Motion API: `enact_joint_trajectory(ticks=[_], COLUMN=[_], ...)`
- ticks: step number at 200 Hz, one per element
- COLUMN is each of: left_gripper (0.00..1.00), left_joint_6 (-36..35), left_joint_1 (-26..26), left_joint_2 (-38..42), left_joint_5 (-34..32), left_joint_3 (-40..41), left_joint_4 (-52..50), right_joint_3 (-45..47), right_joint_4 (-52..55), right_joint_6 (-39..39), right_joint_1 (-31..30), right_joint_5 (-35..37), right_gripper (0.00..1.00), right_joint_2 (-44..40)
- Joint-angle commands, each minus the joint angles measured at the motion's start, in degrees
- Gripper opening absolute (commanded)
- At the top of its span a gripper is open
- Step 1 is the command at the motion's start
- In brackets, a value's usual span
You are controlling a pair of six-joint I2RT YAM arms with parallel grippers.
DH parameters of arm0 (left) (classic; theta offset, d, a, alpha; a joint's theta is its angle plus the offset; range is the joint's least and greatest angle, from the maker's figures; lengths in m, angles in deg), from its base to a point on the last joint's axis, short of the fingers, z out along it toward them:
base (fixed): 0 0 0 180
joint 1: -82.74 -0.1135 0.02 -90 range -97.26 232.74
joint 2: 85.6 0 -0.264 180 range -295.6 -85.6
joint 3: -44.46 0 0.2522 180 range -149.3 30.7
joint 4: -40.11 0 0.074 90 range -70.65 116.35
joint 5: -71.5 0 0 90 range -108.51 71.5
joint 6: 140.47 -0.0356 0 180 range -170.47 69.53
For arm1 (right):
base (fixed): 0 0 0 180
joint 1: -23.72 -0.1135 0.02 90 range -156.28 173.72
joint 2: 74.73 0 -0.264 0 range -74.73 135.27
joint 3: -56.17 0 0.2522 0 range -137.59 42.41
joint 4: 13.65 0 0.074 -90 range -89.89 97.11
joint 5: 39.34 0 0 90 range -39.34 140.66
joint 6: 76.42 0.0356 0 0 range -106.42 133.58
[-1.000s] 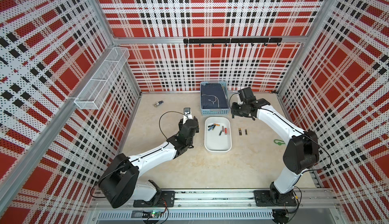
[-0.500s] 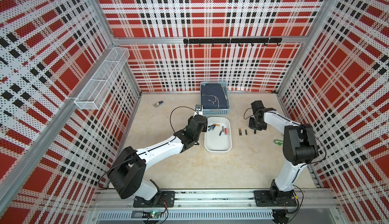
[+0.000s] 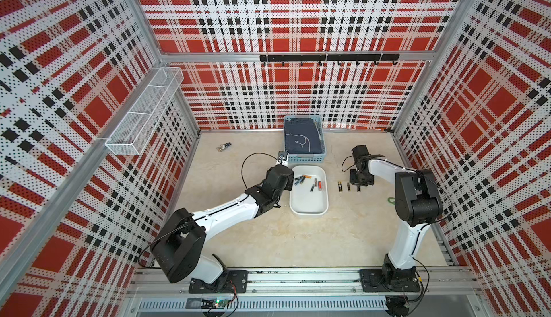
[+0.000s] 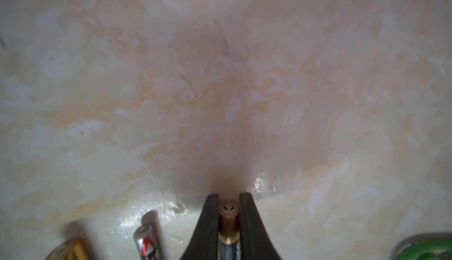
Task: Take the batteries out of the storage box
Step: Place the battery at the center of the board, then pick up the battery from the storage box.
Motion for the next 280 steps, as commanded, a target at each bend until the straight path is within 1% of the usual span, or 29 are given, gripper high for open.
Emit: enact_joint_trajectory(ticks=[1, 38, 53, 66, 76, 88, 99, 106, 118, 130, 153, 173, 194, 206, 210, 220, 231, 251, 267, 280], left_gripper=[0.54, 0.58, 0.57, 0.56, 0.55, 0.50, 0.46, 0.44, 0.38, 0.38, 0.38, 0.37, 0.38, 0.38, 0.38, 0.38, 0.38, 0.37, 0.36, 0.36], left_joint_6=[-0.5, 1.7, 2.9, 3.9, 4.6, 5.2, 6.1, 6.7, 7.3, 7.9, 8.2, 8.4, 8.4, 8.4, 9.9, 10.1, 10.6, 11.3, 11.7, 11.6], left_joint_1=[-0.2, -0.2, -0.1, 0.1, 0.5, 1.2, 2.1, 2.5, 3.1, 3.8, 4.5, 4.5, 4.3, 4.3, 4.3, 4.2, 4.1, 3.8, 3.8, 4.0], left_joint_2=[0.5, -2.1, -3.9, -6.1, -8.0, -10.7, -14.0, -16.1, -20.0, -23.4, -29.6, -34.0, -37.9, -39.6, -40.0, -40.9, -41.9, -43.1, -43.0, -43.0], left_joint_5=[2.1, 5.8, 7.2, 8.2, 8.5, 9.0, 9.0, 9.4, 10.3, 11.3, 14.7, 17.5, 19.3, 19.4, 19.2, 19.5, 19.3, 17.5, 16.6, 16.8], left_joint_3=[-0.8, -5.1, -7.4, -10.3, -12.7, -16.1, -19.8, -22.6, -26.7, -30.1, -36.0, -40.8, -45.0, -46.6, -46.9, -47.0, -47.6, -48.3, -48.2, -47.9], left_joint_4=[0.7, -0.4, -1.4, -3.3, -4.8, -7.0, -9.8, -12.0, -15.1, -17.2, -20.5, -24.3, -28.1, -30.0, -30.2, -30.5, -31.7, -33.9, -34.7, -35.1], right_joint_3=[-0.3, -0.8, -1.4, -1.6, -1.8, -1.6, 0.4, 3.5, 11.3, 19.9, 32.2, 42.2, 51.6, 55.1, 56.0, 57.6, 59.4, 60.7, 61.2, 61.3], right_joint_4=[-0.5, 0.1, 1.3, 2.0, 3.1, 3.7, 0.9, -3.4, -13.1, -21.3, -34.2, -42.3, -49.0, -50.0, -49.6, -49.0, -48.9, -47.2, -45.9, -45.9], right_joint_6=[-0.9, -0.5, -0.3, -0.3, 0.0, 0.6, 1.3, 1.3, 1.1, 2.2, 2.4, 3.3, 1.6, -1.2, -2.2, -4.5, -5.1, -5.2, -5.2, -5.2], right_joint_1=[-0.3, -0.8, -0.9, -1.0, -1.1, -1.1, -1.1, -1.1, -0.8, -0.3, -0.2, -0.4, -2.2, -5.8, -7.2, -10.6, -13.2, -14.1, -14.2, -14.2], right_joint_5=[0.2, 0.2, 0.2, -1.5, -1.4, -1.5, -2.7, -4.5, -8.6, -13.1, -23.9, -28.3, -32.2, -31.1, -30.4, -28.8, -26.5, -23.6, -21.5, -20.5], right_gripper=[0.14, 0.25, 0.27, 0.31, 0.33, 0.35, 0.40, 0.44, 0.51, 0.57, 0.61, 0.62, 0.64, 0.65, 0.66, 0.69, 0.71, 0.72, 0.71, 0.71], right_joint_2=[1.7, -0.3, -2.0, -4.3, -6.1, -9.4, -14.2, -18.1, -25.9, -33.0, -41.3, -47.4, -54.8, -59.8, -61.5, -66.0, -70.8, -77.1, -78.9, -78.6])
